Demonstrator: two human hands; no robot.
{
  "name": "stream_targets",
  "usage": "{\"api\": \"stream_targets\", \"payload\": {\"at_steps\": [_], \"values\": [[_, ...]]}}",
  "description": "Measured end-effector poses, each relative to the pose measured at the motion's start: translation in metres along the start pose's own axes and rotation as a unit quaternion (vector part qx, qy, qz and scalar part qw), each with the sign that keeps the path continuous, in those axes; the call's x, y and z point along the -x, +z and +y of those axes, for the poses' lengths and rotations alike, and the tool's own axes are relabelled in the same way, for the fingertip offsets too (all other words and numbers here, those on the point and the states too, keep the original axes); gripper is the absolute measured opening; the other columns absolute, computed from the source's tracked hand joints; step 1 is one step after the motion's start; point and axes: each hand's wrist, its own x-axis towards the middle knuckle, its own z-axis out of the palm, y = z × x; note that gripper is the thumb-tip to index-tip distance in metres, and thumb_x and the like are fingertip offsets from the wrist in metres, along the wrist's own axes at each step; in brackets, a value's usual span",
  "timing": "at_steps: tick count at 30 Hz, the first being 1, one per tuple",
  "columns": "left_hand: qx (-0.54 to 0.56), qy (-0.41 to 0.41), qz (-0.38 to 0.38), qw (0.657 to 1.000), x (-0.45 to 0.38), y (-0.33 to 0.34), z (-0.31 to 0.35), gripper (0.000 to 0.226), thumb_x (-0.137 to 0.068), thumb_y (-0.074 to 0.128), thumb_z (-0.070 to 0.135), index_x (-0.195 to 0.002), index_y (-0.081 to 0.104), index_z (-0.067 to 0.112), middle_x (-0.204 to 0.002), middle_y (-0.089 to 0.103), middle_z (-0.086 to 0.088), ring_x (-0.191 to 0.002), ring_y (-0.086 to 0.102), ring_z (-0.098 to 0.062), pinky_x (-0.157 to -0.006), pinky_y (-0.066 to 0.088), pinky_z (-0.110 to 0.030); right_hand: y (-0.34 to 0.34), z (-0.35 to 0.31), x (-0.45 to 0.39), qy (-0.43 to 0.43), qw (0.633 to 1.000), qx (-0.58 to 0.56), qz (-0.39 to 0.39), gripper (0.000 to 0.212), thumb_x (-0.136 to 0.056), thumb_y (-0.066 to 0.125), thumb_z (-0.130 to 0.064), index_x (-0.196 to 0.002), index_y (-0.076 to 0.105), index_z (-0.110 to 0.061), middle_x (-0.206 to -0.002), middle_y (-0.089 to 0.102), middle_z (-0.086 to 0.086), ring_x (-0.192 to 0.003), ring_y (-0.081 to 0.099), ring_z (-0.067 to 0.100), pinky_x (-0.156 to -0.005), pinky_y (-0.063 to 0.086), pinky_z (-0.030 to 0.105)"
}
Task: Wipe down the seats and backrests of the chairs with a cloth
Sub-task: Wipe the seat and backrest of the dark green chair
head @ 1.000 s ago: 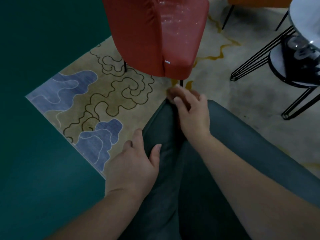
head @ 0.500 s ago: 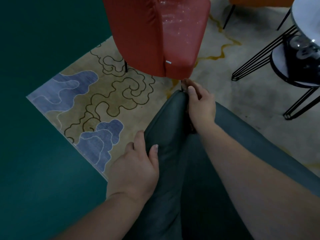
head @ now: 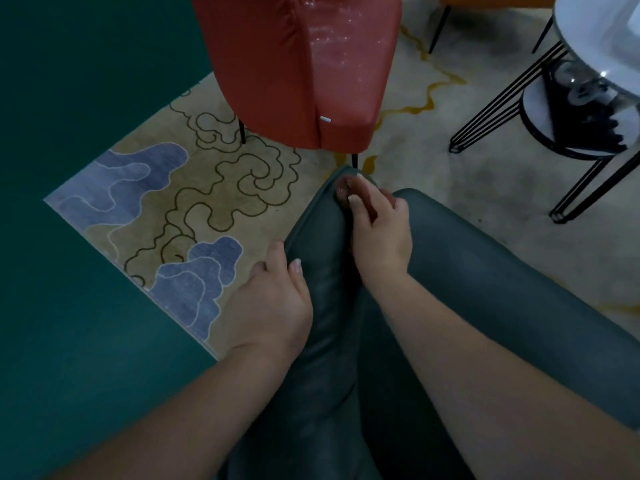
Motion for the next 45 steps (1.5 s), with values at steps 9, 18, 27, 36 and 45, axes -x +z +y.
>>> {"api": "stream_targets", "payload": {"at_steps": [9, 18, 27, 36, 45], "values": [[0.027, -0.006, -0.092, 0.995, -0.002, -0.009, -0.001, 0.047, -0.102, 0.026, 0.041, -0.142, 0.028, 0.017, -0.135, 0.049, -0.016, -0.112, 0.053, -0.035, -0.080, 0.039, -0.037, -0.055, 0.027, 0.133, -0.021, 0.982, 0.035, -0.186, 0.037, -0.094, 0.052, -0.050, -0.129, 0.046, -0.060, -0.107, 0.042, -0.015, -0.096, 0.050, 0.005, -0.081, 0.035, 0.012], [-0.009, 0.094, -0.167, 0.981, 0.083, -0.077, -0.068, 0.045, -0.101, 0.032, 0.038, -0.142, 0.033, 0.019, -0.138, 0.048, -0.008, -0.121, 0.047, -0.028, -0.097, 0.043, -0.045, -0.118, -0.002, 0.184, -0.030, 0.971, 0.134, -0.194, 0.035, -0.096, 0.045, -0.052, -0.131, 0.049, -0.054, -0.107, 0.041, -0.010, -0.089, 0.047, 0.010, -0.079, 0.037, 0.020], [-0.165, 0.121, -0.088, 0.975, 0.158, -0.155, -0.124, 0.057, -0.100, 0.024, 0.047, -0.152, 0.019, 0.022, -0.159, 0.020, 0.003, -0.145, 0.018, -0.018, -0.116, 0.021, -0.039, -0.125, -0.074, 0.255, -0.071, 0.976, 0.137, -0.155, 0.043, -0.093, 0.038, -0.061, -0.135, 0.039, -0.055, -0.111, 0.039, -0.008, -0.091, 0.054, 0.016, -0.084, 0.051, 0.032], [-0.205, 0.153, -0.087, 0.963, 0.137, -0.233, -0.221, 0.059, -0.100, 0.019, 0.048, -0.153, 0.010, 0.025, -0.161, 0.010, 0.005, -0.147, 0.007, -0.016, -0.118, 0.012, -0.040, -0.046, -0.177, 0.292, -0.079, 0.981, 0.158, -0.078, 0.049, -0.092, 0.039, -0.064, -0.137, 0.043, -0.047, -0.109, 0.034, -0.007, -0.086, 0.051, 0.015, -0.076, 0.050, 0.029], [-0.235, 0.198, -0.077, 0.948, 0.083, -0.296, -0.313, 0.056, -0.101, 0.021, 0.048, -0.152, 0.015, 0.027, -0.161, 0.011, 0.004, -0.147, 0.007, -0.019, -0.118, 0.010, -0.041, 0.048, -0.247, 0.314, -0.029, 0.983, 0.176, -0.053, 0.050, -0.093, 0.043, -0.059, -0.140, 0.042, -0.041, -0.121, 0.036, 0.002, -0.092, 0.057, 0.024, -0.078, 0.050, 0.033]]}}
